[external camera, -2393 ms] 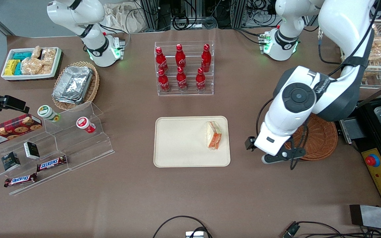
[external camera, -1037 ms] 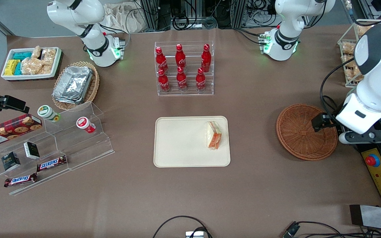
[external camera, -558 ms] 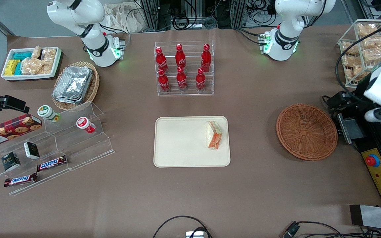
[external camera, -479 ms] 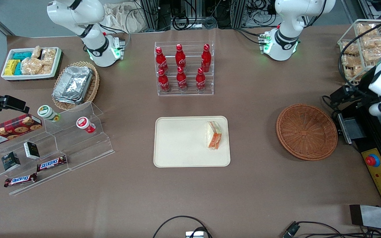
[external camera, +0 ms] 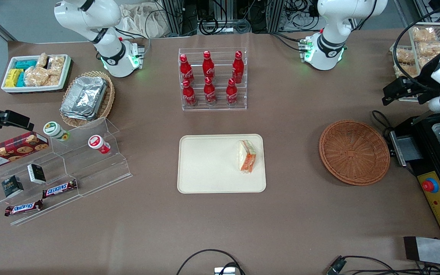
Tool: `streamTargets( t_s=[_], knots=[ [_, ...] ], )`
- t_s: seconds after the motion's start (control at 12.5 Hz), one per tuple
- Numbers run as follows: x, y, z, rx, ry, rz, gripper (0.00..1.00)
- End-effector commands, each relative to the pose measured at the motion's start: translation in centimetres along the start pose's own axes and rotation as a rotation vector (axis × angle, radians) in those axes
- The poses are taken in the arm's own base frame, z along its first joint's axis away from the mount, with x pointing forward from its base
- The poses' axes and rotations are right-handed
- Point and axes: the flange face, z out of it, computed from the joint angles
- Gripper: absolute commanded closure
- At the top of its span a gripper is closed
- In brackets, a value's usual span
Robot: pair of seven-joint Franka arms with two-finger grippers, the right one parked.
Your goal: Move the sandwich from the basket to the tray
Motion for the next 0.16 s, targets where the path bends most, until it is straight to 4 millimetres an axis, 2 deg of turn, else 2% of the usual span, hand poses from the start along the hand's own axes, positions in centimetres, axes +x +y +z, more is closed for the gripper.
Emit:
streamTargets(
  t_s=[0.0, 0.08],
  knots=[
    [-1.01, -0.84, -0.14, -0.032, -0.017, 0.002, 0.00],
    [-1.05, -0.84, -0.11, -0.031, -0.020, 0.002, 0.00]
  ],
)
